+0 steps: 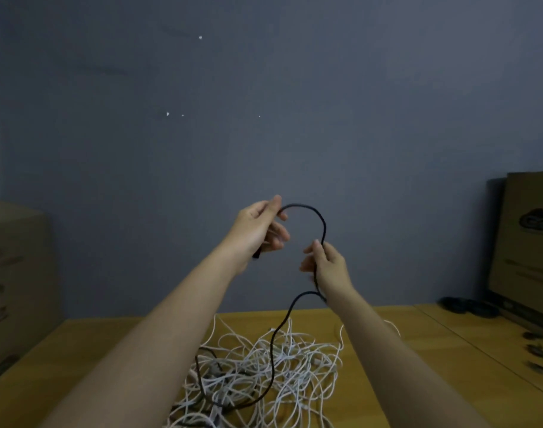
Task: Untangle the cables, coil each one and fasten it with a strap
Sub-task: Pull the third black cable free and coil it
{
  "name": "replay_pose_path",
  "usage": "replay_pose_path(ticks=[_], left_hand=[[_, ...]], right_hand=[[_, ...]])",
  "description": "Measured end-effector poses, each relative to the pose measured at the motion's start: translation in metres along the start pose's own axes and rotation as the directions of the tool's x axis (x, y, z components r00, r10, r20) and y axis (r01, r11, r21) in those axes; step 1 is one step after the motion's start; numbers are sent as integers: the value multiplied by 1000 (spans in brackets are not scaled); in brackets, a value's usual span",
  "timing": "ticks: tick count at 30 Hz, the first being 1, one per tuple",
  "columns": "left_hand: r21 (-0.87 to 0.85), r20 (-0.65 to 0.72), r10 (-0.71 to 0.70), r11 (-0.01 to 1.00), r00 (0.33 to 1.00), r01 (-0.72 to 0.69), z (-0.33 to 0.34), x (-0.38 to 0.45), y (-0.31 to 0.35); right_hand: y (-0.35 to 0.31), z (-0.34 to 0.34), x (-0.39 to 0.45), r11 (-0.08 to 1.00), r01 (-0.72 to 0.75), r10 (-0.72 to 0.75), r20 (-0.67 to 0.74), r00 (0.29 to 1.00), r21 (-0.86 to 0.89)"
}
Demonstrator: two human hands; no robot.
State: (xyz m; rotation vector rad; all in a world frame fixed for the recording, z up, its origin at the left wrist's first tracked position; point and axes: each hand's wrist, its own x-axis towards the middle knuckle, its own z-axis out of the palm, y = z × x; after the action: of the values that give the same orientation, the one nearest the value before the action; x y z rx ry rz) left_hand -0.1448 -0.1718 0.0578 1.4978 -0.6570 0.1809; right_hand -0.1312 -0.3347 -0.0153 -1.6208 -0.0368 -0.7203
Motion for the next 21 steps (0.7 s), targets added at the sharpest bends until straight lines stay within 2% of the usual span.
replay_pose_path(ticks=[1, 2, 5, 7, 9, 12, 14, 16, 17, 19, 21], left_hand=[[-65, -18, -36, 997, 999, 35, 1, 2, 0], [-154, -22, -76, 985, 997, 71, 2, 3, -1], [-470, 90, -180, 860, 980, 201, 6, 4, -2], [-559, 130, -154, 805, 979, 201, 8, 5, -6], [-537, 32, -132, 834, 991, 128, 9, 3, -13], [-268, -157, -111, 961, 981, 66, 3, 0, -36], [-60, -180, -79, 996, 980, 69, -8, -6, -59], [155, -126, -30, 987, 992, 50, -19, -13, -84], [290, -74, 10, 957, 997, 12, -25, -17, -95], [557, 94, 76, 823, 993, -116, -36, -24, -107], [725, 221, 36, 662, 975, -189, -43, -27, -110]], right_hand=[[-4, 6, 0, 999, -22, 22, -6, 1000, 28], [-5, 12, 0, 1000, -9, 9, 3, 1000, -14], [8, 27, -9, 919, 132, -63, 192, 979, -370], [24, 31, -17, 754, 251, -41, 337, 940, -607], [40, 34, -30, 522, 449, -107, 467, 878, -725], [46, 39, -57, 233, 694, -250, 648, 720, -681], [47, 36, -73, 114, 774, -301, 720, 625, -623], [47, 29, -81, 70, 774, -385, 698, 603, -630], [47, 24, -82, 47, 771, -420, 688, 592, -635], [45, 17, -79, -17, 754, -461, 675, 576, -656], [43, 12, -71, -63, 692, -451, 639, 623, -719]])
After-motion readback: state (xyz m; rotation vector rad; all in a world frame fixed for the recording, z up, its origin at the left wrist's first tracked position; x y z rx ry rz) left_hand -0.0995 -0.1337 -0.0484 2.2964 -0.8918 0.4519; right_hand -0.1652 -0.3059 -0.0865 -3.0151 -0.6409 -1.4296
